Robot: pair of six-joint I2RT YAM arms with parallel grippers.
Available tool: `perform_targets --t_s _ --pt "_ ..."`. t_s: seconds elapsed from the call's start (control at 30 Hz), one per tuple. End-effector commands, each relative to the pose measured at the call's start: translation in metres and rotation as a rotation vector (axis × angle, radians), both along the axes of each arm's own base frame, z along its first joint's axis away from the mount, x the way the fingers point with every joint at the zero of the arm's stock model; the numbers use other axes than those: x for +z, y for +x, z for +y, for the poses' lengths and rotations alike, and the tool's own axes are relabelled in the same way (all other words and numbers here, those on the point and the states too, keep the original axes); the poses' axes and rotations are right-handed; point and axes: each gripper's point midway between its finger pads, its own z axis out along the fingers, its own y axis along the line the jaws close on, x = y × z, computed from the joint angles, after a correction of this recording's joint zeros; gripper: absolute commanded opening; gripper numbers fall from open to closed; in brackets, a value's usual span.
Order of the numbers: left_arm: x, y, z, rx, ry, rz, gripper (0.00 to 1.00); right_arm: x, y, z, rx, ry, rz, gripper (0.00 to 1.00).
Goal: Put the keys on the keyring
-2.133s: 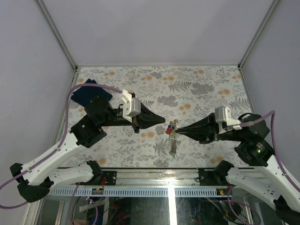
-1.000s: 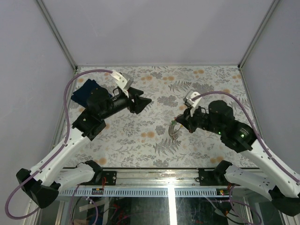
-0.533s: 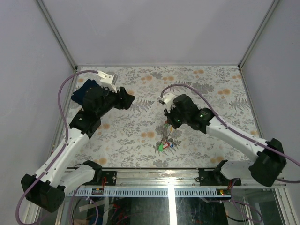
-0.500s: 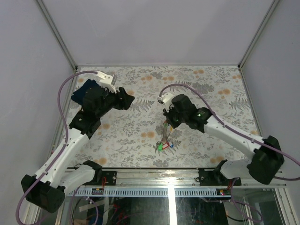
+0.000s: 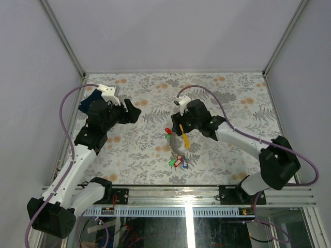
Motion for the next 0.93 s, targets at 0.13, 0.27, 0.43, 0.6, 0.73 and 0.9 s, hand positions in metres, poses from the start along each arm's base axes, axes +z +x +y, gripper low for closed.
perform_targets --t_s 0.13,0.27,0.43,0.6,0.73,0.9 --pt "0.014 -0.005 0.016 0.064 -0.018 -0.016 1.00 0.105 -0.026 -0.037 -0.110 0.198 -0.190 0.99" --pt "0.023 -0.014 0.028 0.117 -0.003 -0.029 1.00 0.133 -0.047 -0.079 -0.180 0.163 -0.274 0.99" --pt "0.029 -0.033 0.049 0.200 0.017 -0.065 1.00 0.168 -0.075 -0.121 -0.271 0.241 -0.382 0.99" --pt "0.029 -0.057 0.068 0.277 0.007 -0.111 1.00 0.178 -0.096 -0.151 -0.349 0.345 -0.462 0.99" --pt "0.026 -0.075 0.078 0.313 -0.013 -0.156 1.00 0.174 -0.107 -0.167 -0.404 0.394 -0.477 0.99" --pt "0.023 -0.085 0.078 0.306 -0.042 -0.179 1.00 0.167 -0.112 -0.174 -0.431 0.391 -0.461 0.99"
